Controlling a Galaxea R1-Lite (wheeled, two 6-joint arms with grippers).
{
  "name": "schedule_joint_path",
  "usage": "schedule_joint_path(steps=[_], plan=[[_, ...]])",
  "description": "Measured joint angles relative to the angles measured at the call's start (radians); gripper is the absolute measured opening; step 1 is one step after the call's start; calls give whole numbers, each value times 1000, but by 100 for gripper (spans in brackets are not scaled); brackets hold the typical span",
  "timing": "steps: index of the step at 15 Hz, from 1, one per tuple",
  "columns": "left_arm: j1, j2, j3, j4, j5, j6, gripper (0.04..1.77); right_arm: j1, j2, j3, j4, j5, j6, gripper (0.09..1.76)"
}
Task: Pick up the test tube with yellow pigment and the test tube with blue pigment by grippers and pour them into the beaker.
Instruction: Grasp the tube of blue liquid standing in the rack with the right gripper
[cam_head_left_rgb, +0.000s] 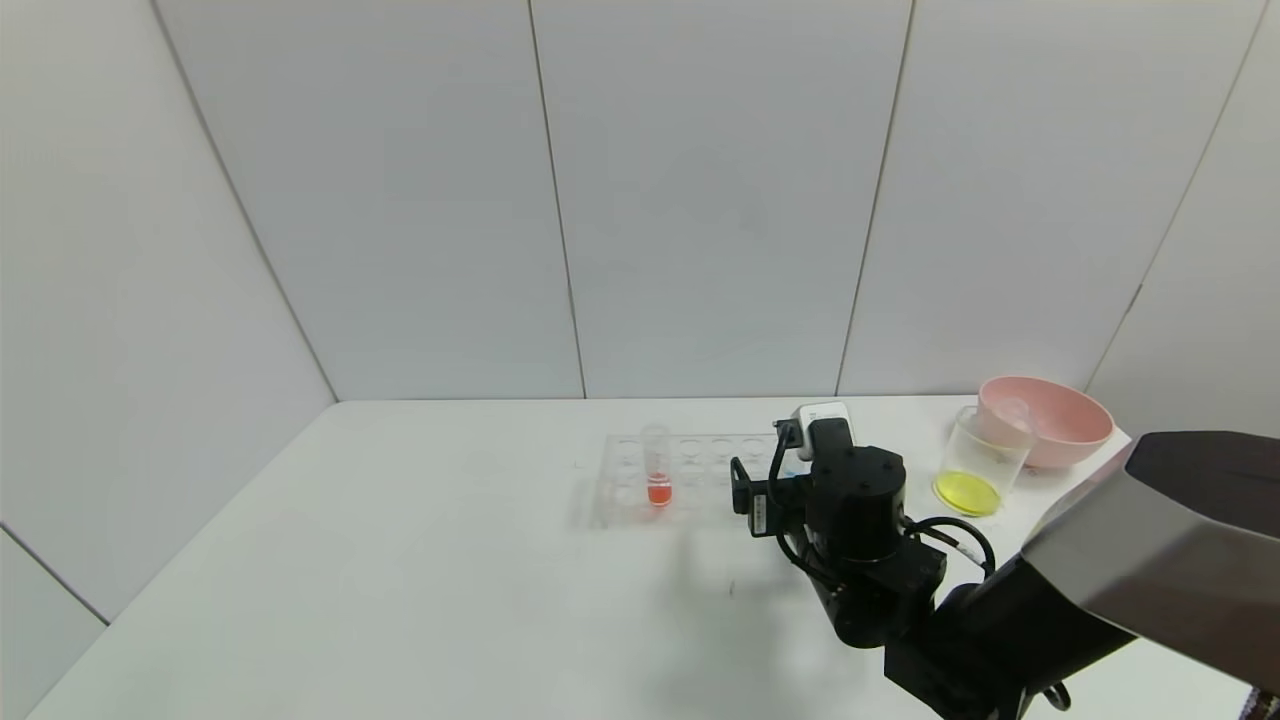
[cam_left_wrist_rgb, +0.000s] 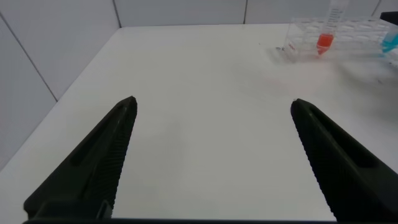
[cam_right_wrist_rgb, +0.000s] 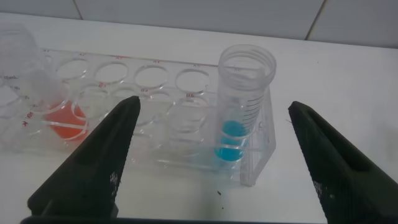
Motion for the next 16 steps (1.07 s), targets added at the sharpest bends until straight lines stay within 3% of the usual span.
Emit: schedule_joint_path(steps=[9,12,16], plan=[[0,0,0,0,0,0,176,-50,40,-56,0,53,-16,171],[0,0,0,0,0,0,176,-56,46,-64,0,54,-15,120],[0,0,0,0,0,0,176,-57,43,-64,-1,53,-16,76]])
